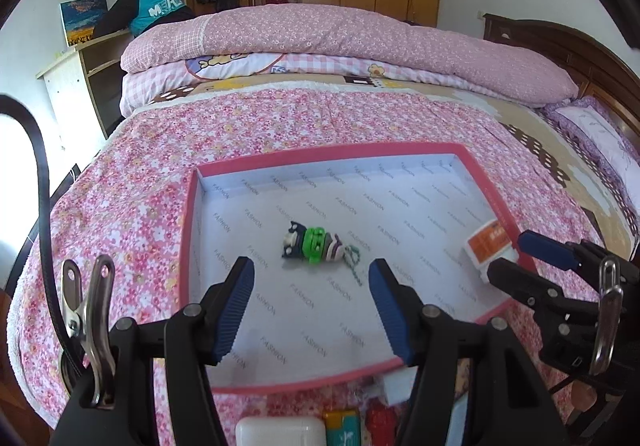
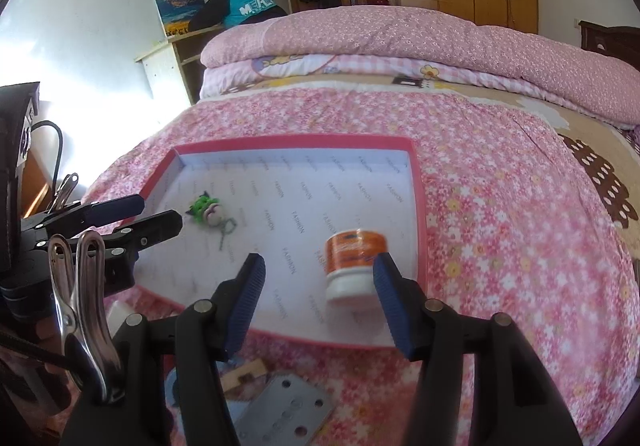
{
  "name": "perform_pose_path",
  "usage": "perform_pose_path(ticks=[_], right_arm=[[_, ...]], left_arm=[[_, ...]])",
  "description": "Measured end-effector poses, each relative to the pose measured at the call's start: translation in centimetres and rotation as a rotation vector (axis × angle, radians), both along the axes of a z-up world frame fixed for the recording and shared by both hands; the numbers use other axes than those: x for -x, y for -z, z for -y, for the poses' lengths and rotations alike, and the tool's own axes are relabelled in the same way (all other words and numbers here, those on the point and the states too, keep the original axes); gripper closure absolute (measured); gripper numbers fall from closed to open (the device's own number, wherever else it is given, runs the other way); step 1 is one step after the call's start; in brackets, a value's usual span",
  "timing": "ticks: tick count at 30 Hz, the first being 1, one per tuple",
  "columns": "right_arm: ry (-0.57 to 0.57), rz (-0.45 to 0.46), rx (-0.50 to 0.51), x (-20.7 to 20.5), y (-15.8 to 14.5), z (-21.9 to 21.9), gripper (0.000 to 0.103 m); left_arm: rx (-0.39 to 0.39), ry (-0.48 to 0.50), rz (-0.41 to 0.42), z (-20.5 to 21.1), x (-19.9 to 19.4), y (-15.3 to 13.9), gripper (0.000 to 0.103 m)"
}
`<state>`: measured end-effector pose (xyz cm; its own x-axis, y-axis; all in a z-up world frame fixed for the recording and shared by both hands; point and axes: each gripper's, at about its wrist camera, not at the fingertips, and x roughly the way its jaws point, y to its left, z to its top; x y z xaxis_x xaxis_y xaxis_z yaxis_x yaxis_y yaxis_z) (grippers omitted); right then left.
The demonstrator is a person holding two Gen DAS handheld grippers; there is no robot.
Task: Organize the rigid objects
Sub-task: 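Move the left tool to the white earbud case and grasp it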
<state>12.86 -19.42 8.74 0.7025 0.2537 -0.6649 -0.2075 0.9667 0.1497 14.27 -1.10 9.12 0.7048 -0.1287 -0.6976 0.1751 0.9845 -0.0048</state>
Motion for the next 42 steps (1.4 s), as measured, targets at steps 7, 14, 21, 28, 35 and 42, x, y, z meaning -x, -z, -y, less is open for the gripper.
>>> perform_pose_path(ticks=[7,14,21,28,35,42], right_arm=[[-0.014,0.003,-0.015,2.9,-0.3,-0.4,0.045],[-0.014,-0.029,-0.036,5.8,0.6,-0.6,0.045],[-0.004,-0.073,-0.037,8.5,2.0,-0.7,0.045],[0.010,-0.100,-0.073,9.8,3.3,-0.2,0.045],[0.022,-0.121,-0.094,9.7,4.1,0.0,0.045],[0.016,-0.130,-0.101,9.6,4.5,-0.2,0.045]], left_arm=[[0.015,-0.025,-0.002,-1.2,2.8,-0.2,0.040],[0.028,-0.046,-0.011,-2.5,5.6,0.4,0.040],[0.061,-0.053,-0.052,-3.7,7.9,1.9,0.040],[0.040,-0.045,-0.069,-4.0,9.3,3.2,0.040],[0.021,-0.059,-0.097,-4.0,9.1,4.6,0.040],[0.012,-0.050,-0.101,-3.5,8.7,5.2,0.040]])
